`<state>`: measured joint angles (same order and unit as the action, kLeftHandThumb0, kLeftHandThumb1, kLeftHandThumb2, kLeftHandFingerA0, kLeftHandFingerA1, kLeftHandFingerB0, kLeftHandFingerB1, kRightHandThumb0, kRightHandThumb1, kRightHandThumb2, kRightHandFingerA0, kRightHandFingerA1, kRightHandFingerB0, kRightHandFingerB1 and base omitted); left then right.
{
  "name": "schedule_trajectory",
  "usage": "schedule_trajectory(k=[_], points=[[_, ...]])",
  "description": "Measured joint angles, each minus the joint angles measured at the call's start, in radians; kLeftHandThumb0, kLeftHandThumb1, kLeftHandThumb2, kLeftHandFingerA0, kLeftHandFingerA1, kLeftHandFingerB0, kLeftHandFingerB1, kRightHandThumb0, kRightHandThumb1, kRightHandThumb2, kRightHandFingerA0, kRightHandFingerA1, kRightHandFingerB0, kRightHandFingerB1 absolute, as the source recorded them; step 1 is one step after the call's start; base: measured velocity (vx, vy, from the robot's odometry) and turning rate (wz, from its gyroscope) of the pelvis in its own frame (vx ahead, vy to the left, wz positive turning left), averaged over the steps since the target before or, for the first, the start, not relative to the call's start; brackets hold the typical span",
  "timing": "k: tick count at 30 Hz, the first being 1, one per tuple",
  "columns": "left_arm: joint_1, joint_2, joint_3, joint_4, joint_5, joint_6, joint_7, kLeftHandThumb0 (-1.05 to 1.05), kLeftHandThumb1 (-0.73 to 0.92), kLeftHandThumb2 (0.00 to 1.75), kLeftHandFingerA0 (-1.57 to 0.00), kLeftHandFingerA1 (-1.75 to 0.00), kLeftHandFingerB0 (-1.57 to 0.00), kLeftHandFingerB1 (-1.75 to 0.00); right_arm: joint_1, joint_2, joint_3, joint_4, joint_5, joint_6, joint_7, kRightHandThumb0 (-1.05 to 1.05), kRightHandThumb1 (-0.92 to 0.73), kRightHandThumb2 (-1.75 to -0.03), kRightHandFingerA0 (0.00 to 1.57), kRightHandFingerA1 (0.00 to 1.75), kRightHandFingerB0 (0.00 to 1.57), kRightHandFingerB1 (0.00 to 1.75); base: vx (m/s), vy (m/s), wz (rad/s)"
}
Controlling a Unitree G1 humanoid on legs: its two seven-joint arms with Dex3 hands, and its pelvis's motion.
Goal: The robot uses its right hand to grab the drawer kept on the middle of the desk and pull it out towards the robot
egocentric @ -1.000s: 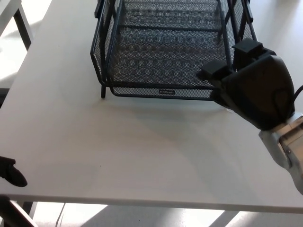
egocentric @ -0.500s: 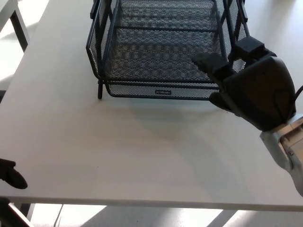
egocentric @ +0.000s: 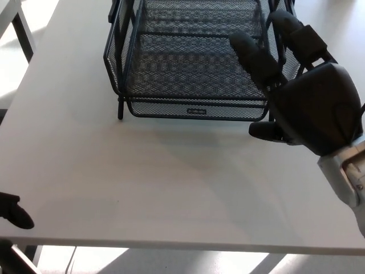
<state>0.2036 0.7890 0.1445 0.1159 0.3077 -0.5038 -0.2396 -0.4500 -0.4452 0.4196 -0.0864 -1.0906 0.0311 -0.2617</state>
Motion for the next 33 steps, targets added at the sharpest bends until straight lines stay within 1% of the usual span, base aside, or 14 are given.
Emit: schedule_trajectory(k=[1,2,3,4,9,12,21,22,23,24,30,31,32,33], points=[[0.001,0.0,0.0,0.0,0.0,0.0,0.0,-0.29,0.54,0.56,-0.82,-0.9,-0.82,-0.62,0.014,-0.007,-0.014,-0.026,0.003,0.001,0.016,-0.95,-0.57,-0.93,0.0,0.08,0.0,0.16,0.0,0.0,0.0],[0.002,0.0,0.0,0.0,0.0,0.0,0.0,-0.3,0.54,0.56,-0.83,-0.91,-0.83,-0.61,0.022,-0.012,-0.024,-0.044,0.006,0.001,0.029,-0.82,-0.63,-0.59,0.0,0.22,0.0,0.27,0.0,0.0,0.0],[0.003,-0.001,0.0,0.0,0.0,0.0,0.0,-0.3,0.54,0.56,-0.83,-0.91,-0.83,-0.61,0.031,-0.018,-0.038,-0.065,0.009,0.002,0.045,-0.82,-0.63,-0.59,0.0,0.22,0.0,0.27,0.0,0.0,0.0],[0.004,-0.001,0.001,0.0,0.0,0.0,0.0,-0.29,0.54,0.57,-0.82,-0.89,-0.83,-0.61,0.046,-0.027,-0.055,-0.089,0.013,0.002,0.059,-0.88,-0.53,-0.9,0.0,0.14,0.0,0.24,0.0,0.0,0.0],[0.013,-0.001,0.003,0.0,0.001,0.0,0.001,-0.29,0.55,0.56,-0.81,-0.88,-0.82,-0.6,0.168,-0.09,-0.209,-0.234,0.061,-0.003,0.108,-0.78,-0.47,-0.87,0.0,0.27,0.09,0.35,0.0,0.0,0.0],[0.016,-0.001,0.004,0.002,0.001,0.0,0.001,-0.29,0.55,0.57,-0.81,-0.88,-0.82,-0.6,0.236,-0.125,-0.307,-0.286,0.093,-0.015,0.121,-0.8,-0.51,-0.91,0.0,0.22,0.0,0.28,0.0,0.0,0.0],[0.021,-0.001,0.006,0.003,0.001,0.0,0.001,-0.28,0.55,0.57,-0.81,-0.84,-0.81,-0.56,0.447,-0.169,-0.603,-0.38,0.174,-0.049,0.142,-0.8,-0.52,-0.91,0.0,0.15,0.02,0.3,0.0,0.0,0.0],[0.022,-0.001,0.006,0.003,0.001,0.0,0.001,-0.29,0.55,0.57,-0.8,-0.86,-0.8,-0.57,0.467,-0.169,-0.631,-0.386,0.18,-0.052,0.143,-0.75,-0.49,-0.87,0.03,0.21,0.04,0.34,0.0,0.0,0.0],[0.022,-0.001,0.006,0.004,0.001,0.0,0.001,-0.29,0.56,0.56,-0.8,-0.86,-0.8,-0.57,0.493,-0.169,-0.667,-0.394,0.189,-0.056,0.144,-0.77,-0.58,-0.62,0.04,0.29,0.09,0.32,0.0,0.0,0.0],[0.023,-0.001,0.006,0.004,0.001,0.0,0.001,-0.3,0.56,0.56,-0.8,-0.87,-0.8,-0.57,0.521,-0.169,-0.704,-0.399,0.198,-0.061,0.145,-0.74,-0.48,-0.87,0.03,0.27,0.04,0.32,0.0,0.0,0.0],[0.029,-0.001,0.007,0.005,0.002,0.0,0.002,-0.31,0.57,0.57,-0.78,-0.86,-0.78,-0.55,0.672,-0.167,-0.89,-0.39,0.248,-0.094,0.142,-0.83,-0.54,-0.92,0.06,0.23,0.06,0.3,0.0,0.0,0.0],[0.031,-0.001,0.008,0.006,0.002,0.0,0.002,-0.28,0.55,0.57,-0.8,-0.86,-0.8,-0.57,0.702,-0.167,-0.924,-0.374,0.259,-0.104,0.139,-0.79,-0.62,-0.65,0.02,0.31,0.06,0.3,0.0,0.0,0.0],[0.033,-0.001,0.01,0.008,0.003,-0.001,0.003,-0.29,0.56,0.57,-0.79,-0.86,-0.8,-0.57,0.737,-0.167,-0.959,-0.342,0.275,-0.118,0.132,-0.85,-0.53,-0.9,0.01,0.33,0.11,0.43,0.0,0.0,0.0],[0.036,-0.001,0.012,0.01,0.003,-0.003,0.004,-0.28,0.55,0.57,-0.8,-0.85,-0.8,-0.56,0.761,-0.165,-0.985,-0.308,0.284,-0.127,0.125,-0.78,-0.49,-0.92,0.0,0.4,0.0,0.41,0.0,0.0,0.0]])
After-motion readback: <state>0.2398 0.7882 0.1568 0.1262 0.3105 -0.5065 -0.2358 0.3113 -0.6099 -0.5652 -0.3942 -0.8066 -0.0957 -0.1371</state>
